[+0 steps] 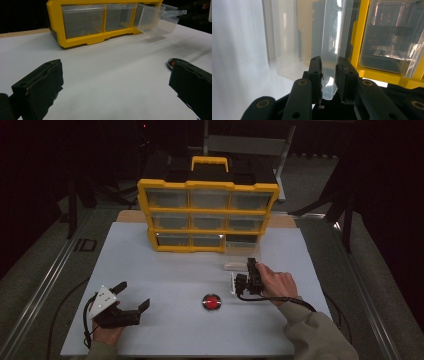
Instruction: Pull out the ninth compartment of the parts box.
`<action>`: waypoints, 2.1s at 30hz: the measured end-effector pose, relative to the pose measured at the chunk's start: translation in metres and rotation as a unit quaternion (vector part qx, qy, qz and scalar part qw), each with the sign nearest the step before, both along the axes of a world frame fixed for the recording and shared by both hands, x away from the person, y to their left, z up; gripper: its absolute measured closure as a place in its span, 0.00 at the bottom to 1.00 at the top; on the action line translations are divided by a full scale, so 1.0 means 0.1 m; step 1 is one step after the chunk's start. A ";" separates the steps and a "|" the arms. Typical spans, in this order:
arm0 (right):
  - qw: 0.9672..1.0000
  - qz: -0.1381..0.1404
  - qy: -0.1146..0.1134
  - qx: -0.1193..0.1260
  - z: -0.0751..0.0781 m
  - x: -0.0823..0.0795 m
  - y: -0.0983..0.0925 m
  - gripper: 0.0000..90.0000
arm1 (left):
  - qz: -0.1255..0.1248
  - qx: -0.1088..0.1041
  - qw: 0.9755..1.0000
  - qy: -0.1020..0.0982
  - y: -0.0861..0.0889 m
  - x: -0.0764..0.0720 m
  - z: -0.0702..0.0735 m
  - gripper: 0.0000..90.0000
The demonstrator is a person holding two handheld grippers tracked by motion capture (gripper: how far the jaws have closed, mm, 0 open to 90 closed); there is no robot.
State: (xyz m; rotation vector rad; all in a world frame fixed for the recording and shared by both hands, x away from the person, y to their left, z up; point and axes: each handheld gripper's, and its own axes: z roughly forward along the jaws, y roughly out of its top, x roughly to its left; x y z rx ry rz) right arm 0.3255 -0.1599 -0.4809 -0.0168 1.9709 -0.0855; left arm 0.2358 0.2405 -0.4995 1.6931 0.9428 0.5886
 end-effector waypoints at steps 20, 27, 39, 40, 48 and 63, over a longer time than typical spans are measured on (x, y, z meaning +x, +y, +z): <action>0.998 -0.002 -0.011 0.064 0.02 0.01 0.06 0.43 | 0.001 0.001 1.000 0.000 0.01 0.00 0.00 0.00; 0.993 -0.016 -0.028 0.114 0.01 -0.01 0.09 0.15 | 0.002 0.000 1.000 -0.001 0.01 -0.01 0.01 0.00; 0.979 -0.037 -0.039 0.196 -0.02 -0.12 0.12 0.11 | 0.001 0.002 1.000 -0.002 0.01 -0.01 0.01 0.00; 0.978 -0.037 -0.036 0.202 -0.01 -0.14 0.12 0.11 | 0.001 0.002 1.000 -0.002 0.01 -0.01 0.01 0.00; 0.951 -0.046 -0.030 0.304 0.06 -0.24 0.09 0.11 | 0.000 0.001 1.000 -0.003 0.01 -0.01 0.01 0.00; 0.877 -0.039 0.076 0.472 0.22 -0.29 -0.10 0.11 | -0.005 0.008 1.000 -0.004 -0.02 -0.01 0.01 0.00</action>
